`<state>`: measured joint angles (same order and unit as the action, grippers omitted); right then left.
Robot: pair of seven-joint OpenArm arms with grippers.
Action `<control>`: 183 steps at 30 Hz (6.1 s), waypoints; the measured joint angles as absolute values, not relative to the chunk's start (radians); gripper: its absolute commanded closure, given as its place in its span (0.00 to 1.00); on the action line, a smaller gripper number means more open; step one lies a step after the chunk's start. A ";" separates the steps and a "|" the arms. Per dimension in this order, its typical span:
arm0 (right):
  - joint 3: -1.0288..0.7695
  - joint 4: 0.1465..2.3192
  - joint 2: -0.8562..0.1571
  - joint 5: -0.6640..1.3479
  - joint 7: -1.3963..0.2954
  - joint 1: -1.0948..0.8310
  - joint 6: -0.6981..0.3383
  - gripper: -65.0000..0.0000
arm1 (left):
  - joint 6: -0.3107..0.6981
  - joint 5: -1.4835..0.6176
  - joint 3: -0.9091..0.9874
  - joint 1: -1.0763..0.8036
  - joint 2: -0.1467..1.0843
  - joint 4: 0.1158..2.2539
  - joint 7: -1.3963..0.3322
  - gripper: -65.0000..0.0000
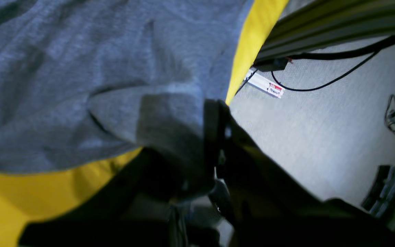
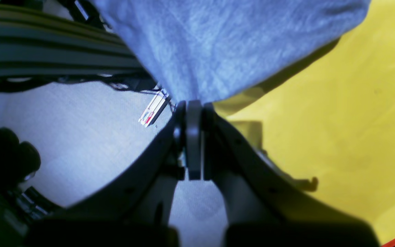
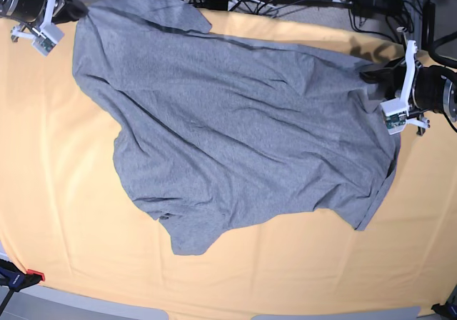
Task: Layout the t-shirt on the table in an organized manner, then fold the t-shirt properly
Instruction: 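Lift the sleeve corner with the left gripper and pull it outward, then release the shirt with both grippers and move the right gripper to the hem corner, then grasp the hem corner with the right gripper and the opposite hem corner with the left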
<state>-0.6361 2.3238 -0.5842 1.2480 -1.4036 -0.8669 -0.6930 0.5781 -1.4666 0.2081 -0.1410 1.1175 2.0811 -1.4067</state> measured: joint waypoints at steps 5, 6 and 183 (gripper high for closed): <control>-0.636 2.344 -0.586 1.250 -1.399 -0.921 -0.693 1.00 | 0.560 -1.468 0.208 -0.186 1.199 2.119 -1.404 1.00; -0.636 2.344 -0.587 1.250 -1.400 -0.934 -0.693 1.00 | 0.560 -1.467 0.208 -0.202 1.212 2.124 -1.406 1.00; -0.178 1.064 -0.562 0.490 -1.031 0.461 -0.482 0.51 | 0.457 -0.368 0.369 0.530 0.498 0.959 -0.750 0.40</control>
